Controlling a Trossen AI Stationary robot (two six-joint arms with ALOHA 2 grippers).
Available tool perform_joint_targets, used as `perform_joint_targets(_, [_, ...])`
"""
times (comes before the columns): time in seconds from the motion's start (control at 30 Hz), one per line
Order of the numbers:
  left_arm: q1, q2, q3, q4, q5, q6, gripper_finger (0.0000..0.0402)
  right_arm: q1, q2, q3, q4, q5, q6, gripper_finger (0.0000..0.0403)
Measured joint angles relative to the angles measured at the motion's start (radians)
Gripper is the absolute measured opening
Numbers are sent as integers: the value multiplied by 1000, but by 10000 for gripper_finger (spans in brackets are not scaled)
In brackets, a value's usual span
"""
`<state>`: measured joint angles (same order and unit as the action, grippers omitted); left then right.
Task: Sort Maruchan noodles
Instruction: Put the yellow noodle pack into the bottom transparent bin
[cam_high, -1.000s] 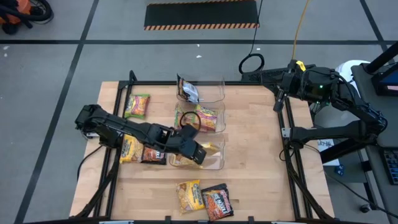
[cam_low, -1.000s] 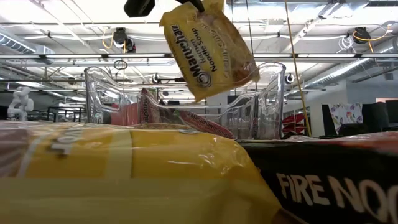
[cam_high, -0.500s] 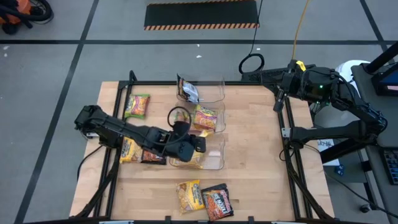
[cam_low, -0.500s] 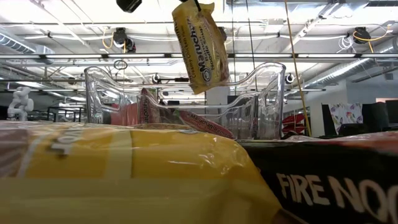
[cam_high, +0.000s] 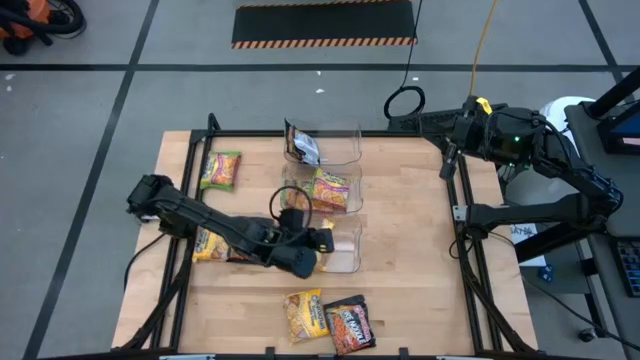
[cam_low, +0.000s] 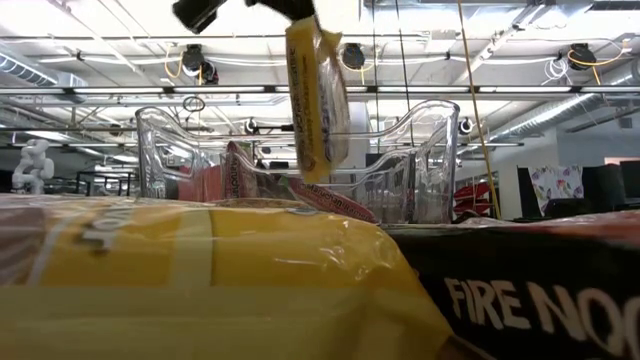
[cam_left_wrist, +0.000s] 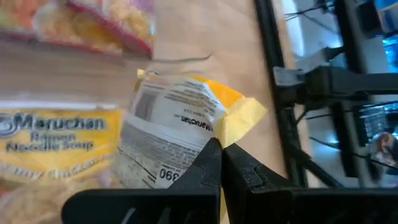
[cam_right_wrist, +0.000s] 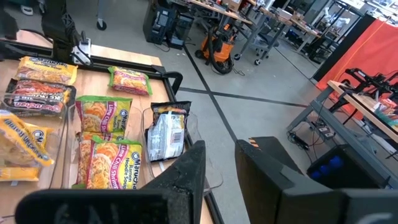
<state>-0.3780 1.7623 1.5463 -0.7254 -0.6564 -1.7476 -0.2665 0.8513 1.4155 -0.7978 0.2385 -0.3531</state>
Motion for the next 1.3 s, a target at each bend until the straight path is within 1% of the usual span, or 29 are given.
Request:
perform_joint_targets(0.2, [-19,21,-1,-27,28,-44,0,0,0,0,0,-3,0,82])
perform_joint_targets(0.37, [-26,29,-1,-38,29,-48,0,0,0,0,1,-3,0,82])
perform_joint_targets(0.6, [-38,31,-1,-161,109,-98,0,0,0,0,0,-3,0,82])
perform_joint_targets(0.77, [-53,31,-1,-221,117,-131,0,0,0,0,0,-3,0,82])
perform_joint_targets(0.93, [-56,31,-1,-269,167,-143,0,0,0,0,0,-3,0,82])
perform_joint_targets(1.13, [-56,31,-1,-346,179,-168,0,0,0,0,0,-3,0,82])
perform_joint_targets(1.3, [-54,31,-1,-438,233,-169,0,0,0,0,0,-3,0,82])
